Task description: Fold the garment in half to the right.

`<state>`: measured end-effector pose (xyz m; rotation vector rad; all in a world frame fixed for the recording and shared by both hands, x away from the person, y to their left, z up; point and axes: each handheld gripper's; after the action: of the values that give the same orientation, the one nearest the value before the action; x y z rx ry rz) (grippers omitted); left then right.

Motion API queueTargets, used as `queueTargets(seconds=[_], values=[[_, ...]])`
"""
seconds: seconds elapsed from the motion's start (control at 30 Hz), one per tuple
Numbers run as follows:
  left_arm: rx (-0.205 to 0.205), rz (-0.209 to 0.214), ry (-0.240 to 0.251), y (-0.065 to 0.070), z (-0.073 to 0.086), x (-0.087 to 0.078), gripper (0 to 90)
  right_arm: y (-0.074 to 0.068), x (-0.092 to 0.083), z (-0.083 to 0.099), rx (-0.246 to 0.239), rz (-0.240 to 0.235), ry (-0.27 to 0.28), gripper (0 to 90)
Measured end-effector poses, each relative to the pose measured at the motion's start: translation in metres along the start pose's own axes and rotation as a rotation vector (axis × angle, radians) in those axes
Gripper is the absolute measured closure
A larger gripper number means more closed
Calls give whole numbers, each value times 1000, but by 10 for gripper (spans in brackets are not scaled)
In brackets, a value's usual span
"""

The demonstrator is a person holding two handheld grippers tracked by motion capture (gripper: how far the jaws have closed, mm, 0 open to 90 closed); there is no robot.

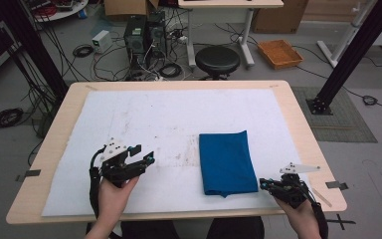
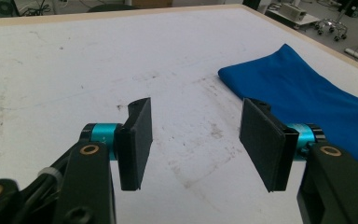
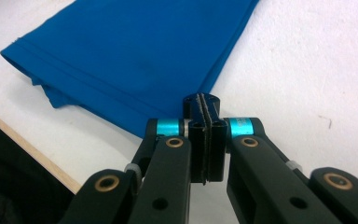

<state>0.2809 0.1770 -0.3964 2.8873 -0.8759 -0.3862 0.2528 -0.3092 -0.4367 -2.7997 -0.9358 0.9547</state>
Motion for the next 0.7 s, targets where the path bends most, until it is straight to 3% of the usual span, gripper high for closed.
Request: queueTargets(seconds=[0.1, 0.4, 0.6, 0.7], values=[[4, 5, 2, 0, -1, 0, 442, 1, -1, -1, -6, 5, 23, 882], [32, 54, 16, -12, -8, 0, 370, 8, -6, -33, -64, 11, 164, 501], [76, 80, 15, -29, -16, 4, 354, 20, -1, -67, -82, 24, 247, 401], [117, 91, 12, -35, -22, 8, 354, 26, 5, -85, -78, 14, 285, 371]])
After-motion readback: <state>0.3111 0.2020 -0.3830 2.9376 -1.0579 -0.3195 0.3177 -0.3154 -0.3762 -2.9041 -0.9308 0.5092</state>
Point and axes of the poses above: each handheld gripper's, and its own axes: x roughly forward along the jaws, z roughly out of its underside, y roughly to its right, and after that the axes turned 11 degrees about y, right-handed
